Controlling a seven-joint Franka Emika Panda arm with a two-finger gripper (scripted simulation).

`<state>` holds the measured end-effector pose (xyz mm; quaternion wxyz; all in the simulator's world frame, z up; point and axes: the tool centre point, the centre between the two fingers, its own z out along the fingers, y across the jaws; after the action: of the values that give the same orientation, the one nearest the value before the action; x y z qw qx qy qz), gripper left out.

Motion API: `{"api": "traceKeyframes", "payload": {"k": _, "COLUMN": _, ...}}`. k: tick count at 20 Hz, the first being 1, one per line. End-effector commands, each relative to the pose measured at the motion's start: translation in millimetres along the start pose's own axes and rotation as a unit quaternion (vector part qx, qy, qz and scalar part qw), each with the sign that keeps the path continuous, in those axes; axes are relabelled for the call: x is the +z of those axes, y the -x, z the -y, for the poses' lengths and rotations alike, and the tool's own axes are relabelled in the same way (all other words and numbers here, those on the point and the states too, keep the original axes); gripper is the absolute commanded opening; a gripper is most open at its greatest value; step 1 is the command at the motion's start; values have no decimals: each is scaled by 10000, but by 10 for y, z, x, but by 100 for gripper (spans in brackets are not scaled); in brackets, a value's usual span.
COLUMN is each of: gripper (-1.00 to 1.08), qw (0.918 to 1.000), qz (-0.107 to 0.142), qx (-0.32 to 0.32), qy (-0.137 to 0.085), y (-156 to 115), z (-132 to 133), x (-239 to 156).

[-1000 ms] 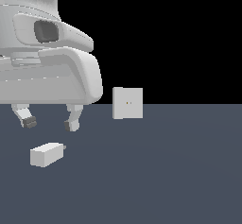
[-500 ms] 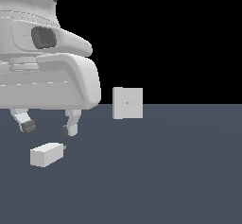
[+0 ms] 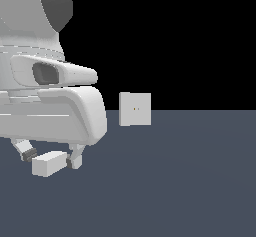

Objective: Plug the charger into the wall socket.

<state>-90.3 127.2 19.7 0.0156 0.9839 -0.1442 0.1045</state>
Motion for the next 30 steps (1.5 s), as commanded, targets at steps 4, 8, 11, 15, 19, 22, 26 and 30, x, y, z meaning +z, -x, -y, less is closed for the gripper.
{"api": "traceKeyframes", "payload": {"k": 4, "gripper": 100, "qw": 10000, "qz": -4, "qx": 1, "qy": -3, "y": 12, "z": 6, "x": 79}}
{"api": "traceKeyframes", "payload": {"k": 8, "gripper": -100, "qw": 10000, "qz": -4, "qx": 1, "qy": -3, "y": 12, "z": 6, "x": 79}}
{"api": "traceKeyframes", "payload": {"k": 11, "gripper": -100, "qw": 10000, "qz": -4, "qx": 1, "qy": -3, "y": 12, "z": 6, "x": 79}}
{"api": "traceKeyframes", "payload": {"k": 15, "gripper": -100, "qw": 10000, "qz": -4, "qx": 1, "qy": -3, "y": 12, "z": 6, "x": 78}}
{"api": "traceKeyframes", "payload": {"k": 19, "gripper": -100, "qw": 10000, "qz": -6, "qx": -34, "qy": -11, "y": -2, "z": -15, "x": 69}}
{"api": "traceKeyframes", "payload": {"k": 22, "gripper": -100, "qw": 9999, "qz": -8, "qx": -106, "qy": -27, "y": -31, "z": -58, "x": 55}}
{"api": "traceKeyframes", "payload": {"k": 26, "gripper": -100, "qw": 9996, "qz": -12, "qx": -261, "qy": -59, "y": -97, "z": -149, "x": 24}}
{"api": "traceKeyframes", "payload": {"k": 30, "gripper": -100, "qw": 9988, "qz": -18, "qx": -474, "qy": -103, "y": -192, "z": -271, "x": -18}}
